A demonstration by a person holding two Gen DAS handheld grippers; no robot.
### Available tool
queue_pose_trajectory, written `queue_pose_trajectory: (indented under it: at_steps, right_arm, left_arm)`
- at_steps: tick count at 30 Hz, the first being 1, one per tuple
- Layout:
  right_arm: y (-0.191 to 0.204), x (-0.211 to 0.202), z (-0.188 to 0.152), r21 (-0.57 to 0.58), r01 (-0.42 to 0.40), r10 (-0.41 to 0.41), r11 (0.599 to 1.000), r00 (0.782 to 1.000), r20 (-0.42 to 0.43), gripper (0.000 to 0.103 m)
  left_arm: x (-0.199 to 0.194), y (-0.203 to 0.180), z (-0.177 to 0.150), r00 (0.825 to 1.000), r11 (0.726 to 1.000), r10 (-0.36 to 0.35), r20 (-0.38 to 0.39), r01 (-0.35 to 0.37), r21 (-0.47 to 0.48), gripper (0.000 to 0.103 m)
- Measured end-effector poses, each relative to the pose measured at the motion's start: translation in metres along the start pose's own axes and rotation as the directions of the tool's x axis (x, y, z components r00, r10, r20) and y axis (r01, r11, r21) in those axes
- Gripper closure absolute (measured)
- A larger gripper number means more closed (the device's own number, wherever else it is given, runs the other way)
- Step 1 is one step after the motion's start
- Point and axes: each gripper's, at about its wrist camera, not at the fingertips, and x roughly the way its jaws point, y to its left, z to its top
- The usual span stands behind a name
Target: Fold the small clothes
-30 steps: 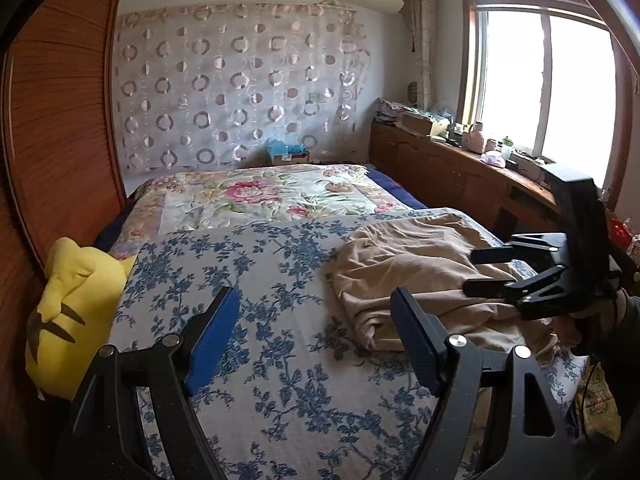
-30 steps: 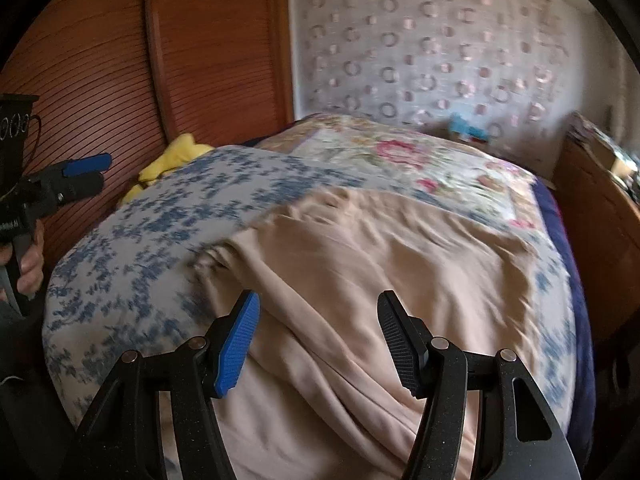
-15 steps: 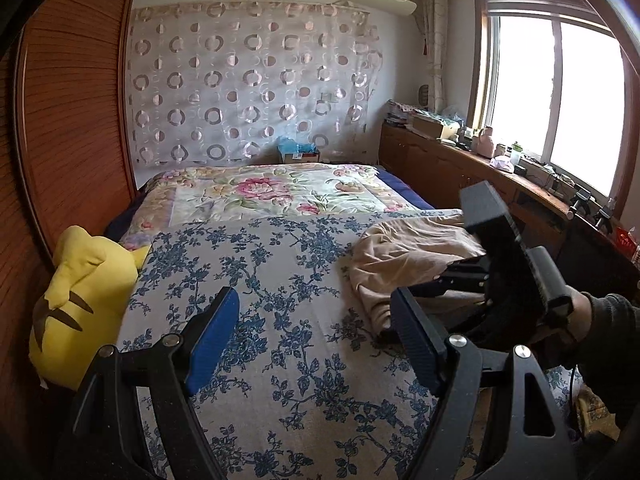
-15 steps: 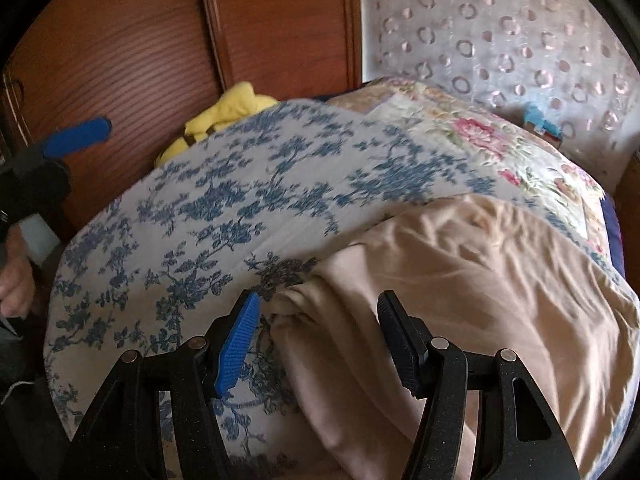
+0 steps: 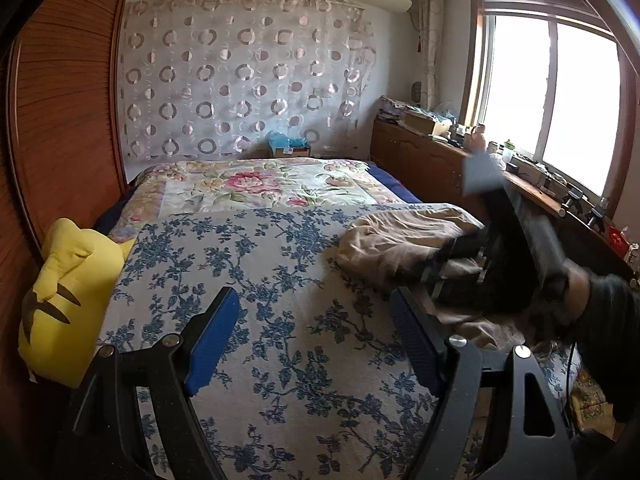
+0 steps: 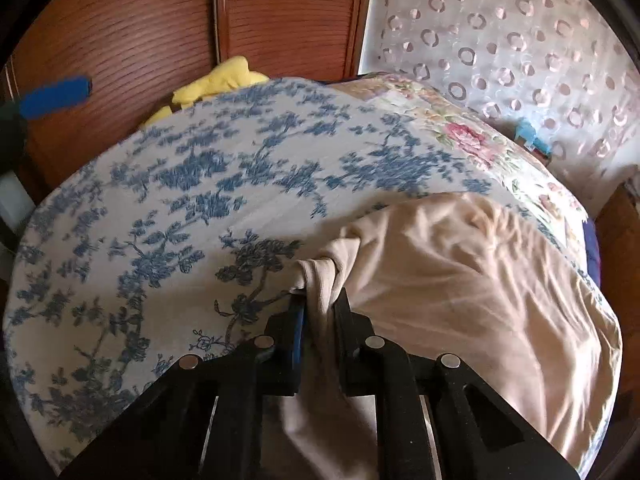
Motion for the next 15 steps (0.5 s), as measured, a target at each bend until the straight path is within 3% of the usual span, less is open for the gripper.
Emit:
queue_pose_trajectory:
  at_steps: [4,8,11,15]
  right_arm:
    - [-0.039,-0.045,0.007,0.059,0.077,-0.082,0.995,0.993,0.085,0.091]
    - [-0.086,-0.074,0.006,0.113,0.204,-0.216,0.973,0.97,0.109,0.091]
    - [-0.123,-0.081,0.001,0.128,0.358,-0.371,0.925,0.925,0.089,0.091]
    - [-0.172,-0.069,-0.018,0.204,0.527,-0.535,0.825,0.845,-0.023,0.087]
  left_arm:
    - [0.001,-0.006,0.0,1.0,1.0,-0.016,-0.004,0.016,0.005,0.024]
    - [0.003,-0.01,0.001,0.999,1.0,-0.031,-0.009,0.031,0.007,0.024]
    - [0.005,-0.017,0.0,0.999,0.999,-0.046,-0.018,0.046,0.015,0.024]
    - [0.008,-0.024,-0.003,0.998,0.998,-0.06,-0.031,0.061,0.028,0.024]
